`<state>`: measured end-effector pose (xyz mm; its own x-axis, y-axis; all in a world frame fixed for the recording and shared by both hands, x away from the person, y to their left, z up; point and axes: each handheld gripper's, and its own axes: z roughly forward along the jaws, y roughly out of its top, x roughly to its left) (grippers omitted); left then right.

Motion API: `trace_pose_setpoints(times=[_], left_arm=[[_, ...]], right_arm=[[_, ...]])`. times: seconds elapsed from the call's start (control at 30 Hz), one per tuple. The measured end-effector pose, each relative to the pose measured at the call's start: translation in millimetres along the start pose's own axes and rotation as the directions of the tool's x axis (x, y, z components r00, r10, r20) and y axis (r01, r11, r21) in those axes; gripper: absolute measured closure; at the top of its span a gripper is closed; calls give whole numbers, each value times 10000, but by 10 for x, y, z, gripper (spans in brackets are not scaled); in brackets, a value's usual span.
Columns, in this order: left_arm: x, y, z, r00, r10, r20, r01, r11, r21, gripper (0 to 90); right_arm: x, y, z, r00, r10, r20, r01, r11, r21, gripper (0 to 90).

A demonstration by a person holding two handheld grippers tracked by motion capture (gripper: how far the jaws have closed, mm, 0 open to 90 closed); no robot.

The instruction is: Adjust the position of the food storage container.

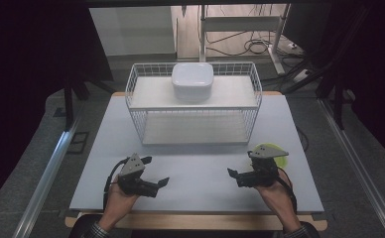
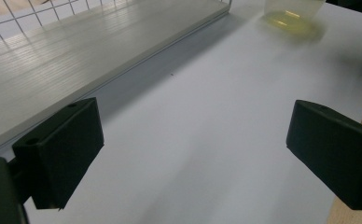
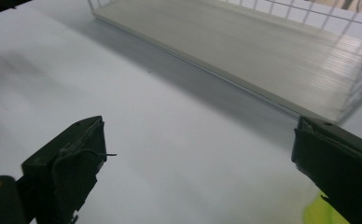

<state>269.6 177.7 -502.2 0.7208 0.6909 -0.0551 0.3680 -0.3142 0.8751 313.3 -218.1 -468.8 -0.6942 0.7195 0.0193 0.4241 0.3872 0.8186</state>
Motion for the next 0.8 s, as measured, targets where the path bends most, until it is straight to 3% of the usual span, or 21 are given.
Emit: trace_pose_setpoints(times=[0.17,0.23,0.3,0.33,0.63,0.8], left_arm=[[36,-21,-3,9999,-141,-37,141,9999,4,38],[39,-23,-2,9999,-119,-74,120,9999,24,38],[41,-24,0,9999,-104,-102,104,9999,25,38],[42,-25,0,9999,-105,-113,105,9999,13,39],[98,-42,-25,9989,-399,-251,394,9990,-195,40],[115,-51,-17,9987,-443,-268,440,9990,-122,41]], right_arm=[[-98,-10,-20,9978,429,501,-438,9989,157,14],[-141,-18,-29,9956,648,679,-672,9972,341,49],[-196,-24,-62,9923,943,804,-969,9949,291,127],[-240,-22,-105,9891,1152,918,-1175,9929,197,208],[-524,-53,-415,9692,1607,1866,-1577,9870,-308,685],[-728,-133,-554,9428,2062,2620,-2031,9784,-390,892]])
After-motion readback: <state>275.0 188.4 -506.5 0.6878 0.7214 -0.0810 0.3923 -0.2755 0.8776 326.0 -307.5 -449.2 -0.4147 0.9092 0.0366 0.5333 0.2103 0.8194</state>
